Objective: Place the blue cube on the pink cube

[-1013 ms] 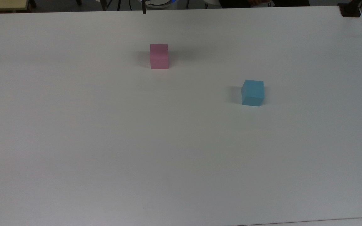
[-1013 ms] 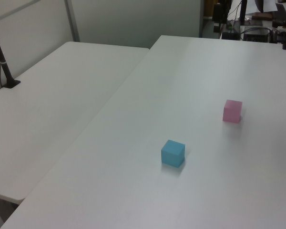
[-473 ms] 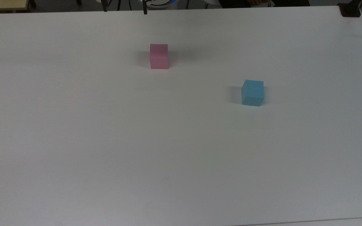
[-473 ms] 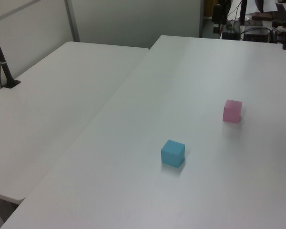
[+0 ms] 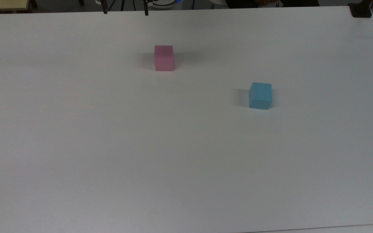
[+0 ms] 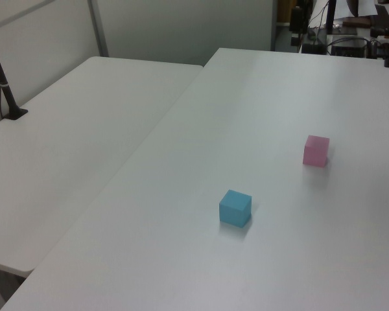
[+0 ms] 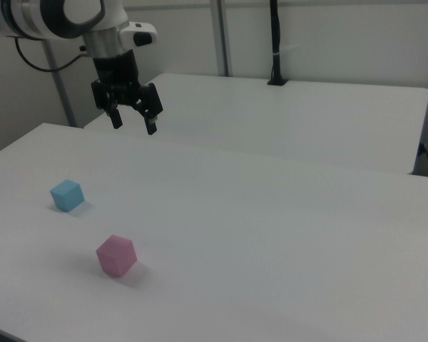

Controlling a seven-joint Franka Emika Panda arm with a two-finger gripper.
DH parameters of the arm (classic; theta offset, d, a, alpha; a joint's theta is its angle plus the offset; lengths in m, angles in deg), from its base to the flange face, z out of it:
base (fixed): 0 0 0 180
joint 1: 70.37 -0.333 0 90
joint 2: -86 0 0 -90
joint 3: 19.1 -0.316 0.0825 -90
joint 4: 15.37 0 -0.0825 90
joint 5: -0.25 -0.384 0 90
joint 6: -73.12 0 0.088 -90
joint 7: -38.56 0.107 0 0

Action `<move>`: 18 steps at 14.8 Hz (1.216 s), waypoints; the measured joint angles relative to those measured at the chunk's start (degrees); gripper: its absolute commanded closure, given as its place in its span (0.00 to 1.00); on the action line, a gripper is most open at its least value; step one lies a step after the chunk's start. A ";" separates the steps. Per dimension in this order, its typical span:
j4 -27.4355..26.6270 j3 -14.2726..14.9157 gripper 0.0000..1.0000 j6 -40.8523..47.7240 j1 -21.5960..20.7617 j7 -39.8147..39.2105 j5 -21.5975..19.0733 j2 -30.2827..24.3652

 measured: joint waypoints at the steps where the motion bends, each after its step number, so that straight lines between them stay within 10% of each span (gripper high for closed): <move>1: 0.12 0.15 0.00 0.63 0.04 -0.02 0.06 -0.02; 12: 0.45 -3.54 0.00 3.24 -2.36 2.54 -4.92 0.08; 18: 0.07 -4.79 0.00 -7.88 -12.15 13.02 -7.87 5.79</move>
